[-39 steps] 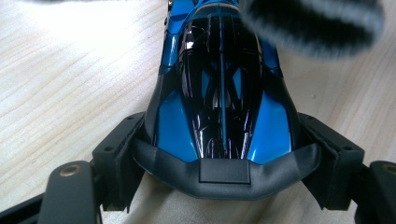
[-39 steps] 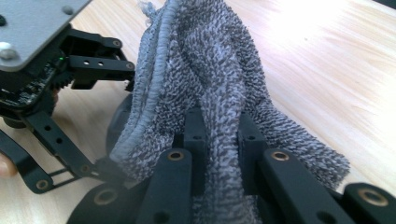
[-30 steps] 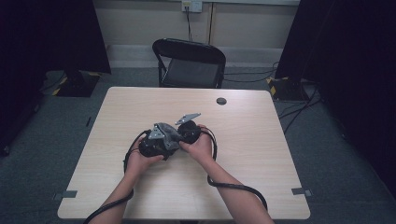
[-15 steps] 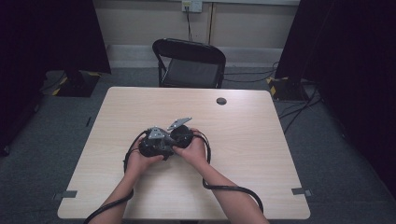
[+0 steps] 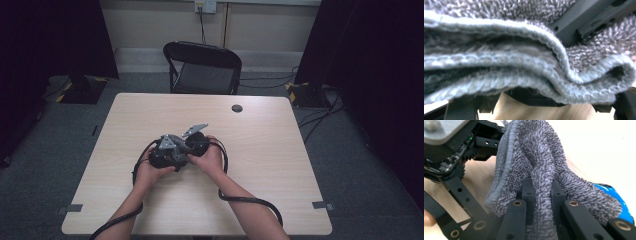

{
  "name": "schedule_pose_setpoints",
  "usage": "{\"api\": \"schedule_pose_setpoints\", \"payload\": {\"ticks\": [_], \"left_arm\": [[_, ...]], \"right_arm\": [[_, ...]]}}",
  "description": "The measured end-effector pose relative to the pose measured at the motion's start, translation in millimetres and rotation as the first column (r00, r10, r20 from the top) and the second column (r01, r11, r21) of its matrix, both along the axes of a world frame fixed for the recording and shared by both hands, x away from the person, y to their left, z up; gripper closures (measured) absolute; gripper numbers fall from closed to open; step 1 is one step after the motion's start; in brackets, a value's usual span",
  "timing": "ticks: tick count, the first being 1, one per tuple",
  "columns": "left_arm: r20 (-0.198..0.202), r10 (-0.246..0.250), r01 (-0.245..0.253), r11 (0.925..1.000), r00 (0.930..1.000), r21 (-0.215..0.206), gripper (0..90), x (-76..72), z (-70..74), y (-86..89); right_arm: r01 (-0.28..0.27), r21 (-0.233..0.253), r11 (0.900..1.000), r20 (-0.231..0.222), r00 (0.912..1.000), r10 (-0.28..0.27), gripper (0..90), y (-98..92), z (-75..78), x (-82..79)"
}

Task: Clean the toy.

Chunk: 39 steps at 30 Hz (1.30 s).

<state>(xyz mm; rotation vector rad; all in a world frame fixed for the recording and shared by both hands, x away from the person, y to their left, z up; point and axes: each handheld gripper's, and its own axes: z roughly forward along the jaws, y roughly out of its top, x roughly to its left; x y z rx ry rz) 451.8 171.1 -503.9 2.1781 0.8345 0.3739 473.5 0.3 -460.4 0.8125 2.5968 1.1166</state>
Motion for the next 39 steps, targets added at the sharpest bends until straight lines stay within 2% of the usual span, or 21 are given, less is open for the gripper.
{"api": "schedule_pose_setpoints", "payload": {"ticks": [13,16,39], "left_arm": [[-0.002,0.000,0.000,1.0000,1.0000,-0.005,24.2,-0.2,-0.2,-0.4],[-0.002,0.000,0.000,1.0000,1.0000,-0.006,24.3,-0.2,-0.2,-0.4],[-0.001,0.001,-0.001,1.0000,1.0000,-0.003,24.2,-0.5,-0.1,-0.5]], "right_arm": [[0.056,-0.003,0.998,0.002,0.9984,-0.056,79.3,-15.5,2.3,13.4],[0.083,0.000,0.997,-0.006,0.9965,-0.083,79.3,-23.0,1.1,19.2],[0.149,-0.024,0.989,-0.017,0.9886,-0.150,79.1,-40.4,-5.5,37.9]]}}
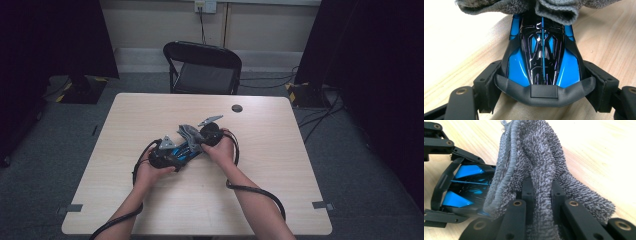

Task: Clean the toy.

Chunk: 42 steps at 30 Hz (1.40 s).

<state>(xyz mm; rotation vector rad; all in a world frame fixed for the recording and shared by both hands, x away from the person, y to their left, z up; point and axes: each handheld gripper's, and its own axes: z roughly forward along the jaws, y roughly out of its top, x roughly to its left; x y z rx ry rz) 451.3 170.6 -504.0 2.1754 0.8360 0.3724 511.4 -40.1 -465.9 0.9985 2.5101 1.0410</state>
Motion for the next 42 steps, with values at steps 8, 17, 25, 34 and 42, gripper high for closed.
{"api": "schedule_pose_setpoints", "payload": {"ticks": [8,17,25,34,42], "left_arm": [[0.000,0.000,0.000,1.0000,1.0000,0.000,24.3,-0.1,0.0,0.0],[0.000,0.000,0.000,1.0000,1.0000,0.000,24.3,-0.1,0.0,0.0],[0.000,0.000,0.000,1.0000,1.0000,0.000,24.3,-0.1,0.0,-0.1],[0.000,0.000,0.000,1.0000,1.0000,0.000,24.3,-0.1,0.0,0.0],[-0.002,0.000,0.000,1.0000,1.0000,-0.003,24.3,0.1,-0.1,0.0]], "right_arm": [[0.026,0.000,1.000,-0.002,0.9997,-0.026,79.1,-5.7,-2.8,5.2],[0.054,0.007,0.998,-0.012,0.9985,-0.054,79.1,-12.2,-5.4,11.5],[0.077,0.015,0.997,-0.011,0.9970,-0.077,79.1,-14.6,-7.5,13.7],[0.101,0.020,0.995,-0.020,0.9947,-0.101,79.0,-19.8,-9.8,21.0],[0.119,0.012,0.993,-0.022,0.9927,-0.118,79.0,-24.6,-11.7,26.0]]}}
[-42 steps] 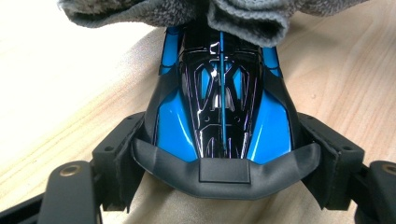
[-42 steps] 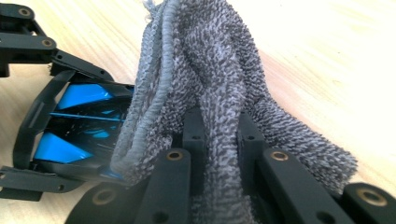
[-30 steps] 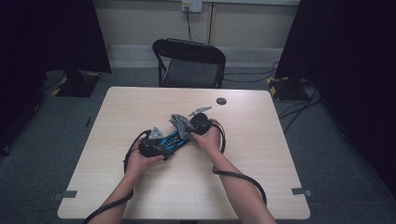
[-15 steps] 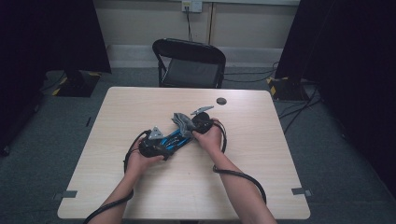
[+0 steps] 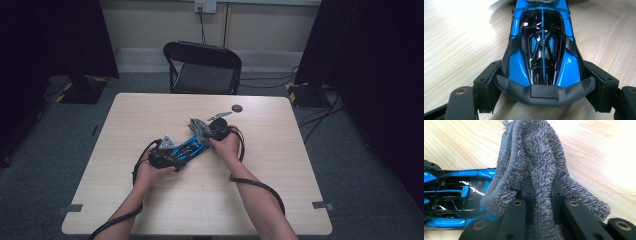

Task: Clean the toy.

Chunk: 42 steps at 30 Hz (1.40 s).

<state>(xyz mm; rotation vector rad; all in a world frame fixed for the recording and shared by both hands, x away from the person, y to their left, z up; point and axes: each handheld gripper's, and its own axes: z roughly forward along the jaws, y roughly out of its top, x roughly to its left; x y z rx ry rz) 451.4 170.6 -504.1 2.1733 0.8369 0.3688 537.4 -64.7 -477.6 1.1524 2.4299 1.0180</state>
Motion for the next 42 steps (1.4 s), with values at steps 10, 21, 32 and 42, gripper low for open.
{"api": "schedule_pose_setpoints", "payload": {"ticks": [10,21,32,42], "left_arm": [[0.000,0.001,-0.001,1.0000,1.0000,0.002,24.2,-0.1,0.1,0.0],[-0.003,0.002,-0.002,1.0000,1.0000,0.000,24.2,0.0,0.0,0.1],[-0.019,0.018,-0.018,0.9998,0.9997,-0.008,22.3,0.8,-0.1,-0.8],[-0.035,0.022,-0.022,0.9997,0.9991,0.011,18.4,-2.0,2.8,-0.3]], "right_arm": [[0.009,-0.002,1.000,-0.004,1.0000,-0.009,79.0,-7.4,-1.1,2.0],[0.037,-0.014,0.999,-0.005,0.9993,-0.037,79.0,-22.2,0.7,3.0],[0.053,0.001,0.999,0.007,0.9986,-0.053,78.9,-51.1,11.7,-5.5],[0.064,0.002,0.998,0.018,0.9978,-0.064,78.9,-68.1,19.4,-13.2]]}}
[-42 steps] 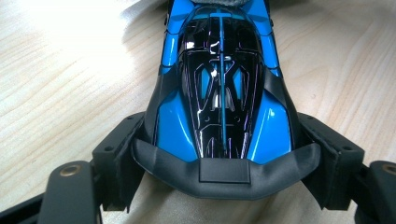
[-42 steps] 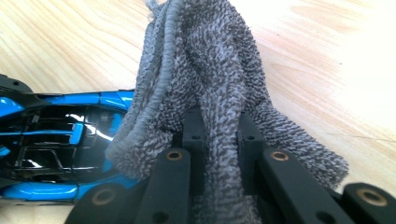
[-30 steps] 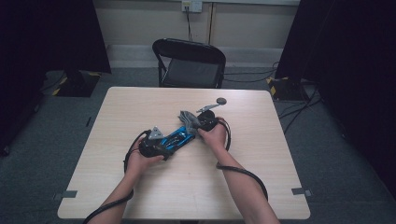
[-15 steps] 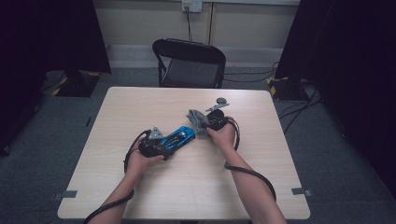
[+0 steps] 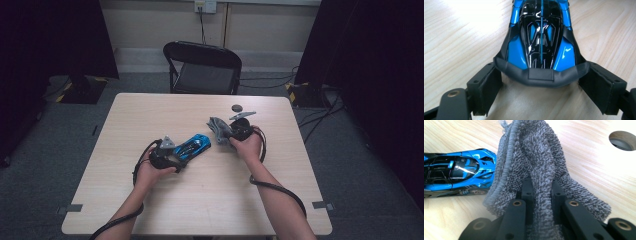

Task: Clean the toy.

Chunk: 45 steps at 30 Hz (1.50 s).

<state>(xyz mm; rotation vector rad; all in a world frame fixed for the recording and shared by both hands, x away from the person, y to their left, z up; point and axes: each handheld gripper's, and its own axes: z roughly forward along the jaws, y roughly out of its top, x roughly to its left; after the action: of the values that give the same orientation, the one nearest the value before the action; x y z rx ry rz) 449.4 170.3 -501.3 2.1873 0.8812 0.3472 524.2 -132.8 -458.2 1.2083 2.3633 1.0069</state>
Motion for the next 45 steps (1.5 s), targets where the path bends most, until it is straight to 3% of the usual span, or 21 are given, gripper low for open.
{"api": "schedule_pose_setpoints", "payload": {"ticks": [15,19,25,29,32,36,41,45], "left_arm": [[-0.016,-0.014,0.014,0.9999,0.9998,0.000,15.8,-6.0,10.8,5.2],[-0.019,-0.018,0.017,0.9993,0.9997,-0.034,16.2,-10.6,19.6,10.6],[0.019,-0.044,0.045,0.9963,0.9989,-0.073,17.7,-13.8,43.3,10.1],[0.031,-0.046,0.049,0.9943,0.9985,-0.094,25.9,-7.6,51.3,5.8],[0.027,-0.065,0.066,0.9957,0.9975,-0.065,27.7,2.0,50.2,0.3],[0.031,-0.083,0.085,0.9949,0.9960,-0.055,40.1,14.7,49.5,-9.2],[0.022,-0.088,0.089,0.9958,0.9959,-0.021,39.6,31.3,48.8,-29.0],[0.009,-0.081,0.081,0.9963,0.9967,-0.029,40.6,39.4,45.3,-34.6]], "right_arm": [[0.002,0.003,1.000,0.008,1.0000,-0.002,78.9,-6.9,6.0,-4.4],[0.004,0.004,1.000,0.011,0.9999,-0.004,78.8,-10.4,7.1,-5.1],[0.006,0.007,1.000,0.007,1.0000,-0.006,78.9,-17.3,5.7,-7.7],[0.001,0.005,1.000,0.011,0.9999,-0.001,78.9,-19.3,6.0,-10.2],[-0.006,0.003,1.000,0.014,0.9999,0.006,78.8,-19.0,6.0,-12.3],[-0.017,0.012,1.000,0.016,0.9997,0.016,78.8,-18.4,5.5,-15.9],[-0.023,0.011,1.000,0.017,0.9996,0.023,78.8,-19.0,3.7,-17.9],[-0.024,0.011,1.000,0.018,0.9995,0.024,78.7,-20.5,2.6,-19.7]]}}
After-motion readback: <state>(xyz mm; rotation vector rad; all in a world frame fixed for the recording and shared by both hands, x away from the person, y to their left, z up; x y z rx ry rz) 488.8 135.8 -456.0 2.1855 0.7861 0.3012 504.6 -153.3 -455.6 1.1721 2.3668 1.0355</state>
